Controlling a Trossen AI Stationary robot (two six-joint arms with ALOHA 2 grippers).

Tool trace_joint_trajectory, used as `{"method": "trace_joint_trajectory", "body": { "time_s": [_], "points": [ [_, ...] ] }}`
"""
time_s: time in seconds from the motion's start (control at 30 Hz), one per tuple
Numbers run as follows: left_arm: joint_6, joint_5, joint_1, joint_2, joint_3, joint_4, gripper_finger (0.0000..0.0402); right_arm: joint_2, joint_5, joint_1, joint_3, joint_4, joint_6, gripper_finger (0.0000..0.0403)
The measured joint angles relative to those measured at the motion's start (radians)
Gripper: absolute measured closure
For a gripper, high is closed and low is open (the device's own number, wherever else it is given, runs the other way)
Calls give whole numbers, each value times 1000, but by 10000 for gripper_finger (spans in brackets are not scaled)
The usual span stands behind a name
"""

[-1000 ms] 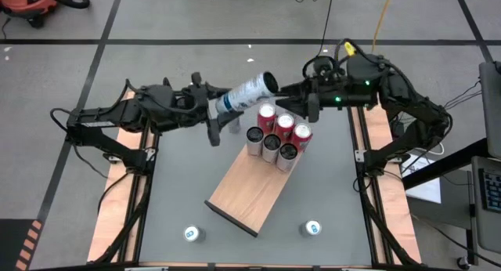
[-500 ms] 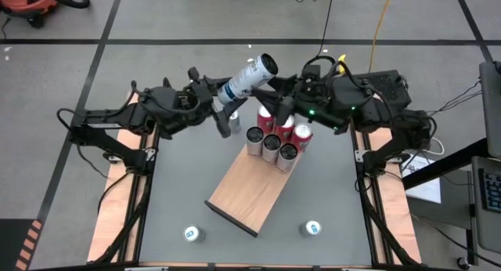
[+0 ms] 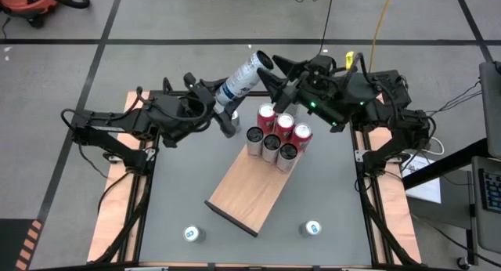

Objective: Place canned beverage on shelf
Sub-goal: Put the white blue soda can on the shelf

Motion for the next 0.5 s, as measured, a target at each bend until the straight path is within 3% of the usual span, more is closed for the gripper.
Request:
{"method": "trace_joint_trajectory", "body": {
  "time_s": [0.5],
  "points": [
    [-2, -65, -5, 37, 0, 58, 146, 21, 9, -9, 1, 7, 9, 35]
  ]
}}
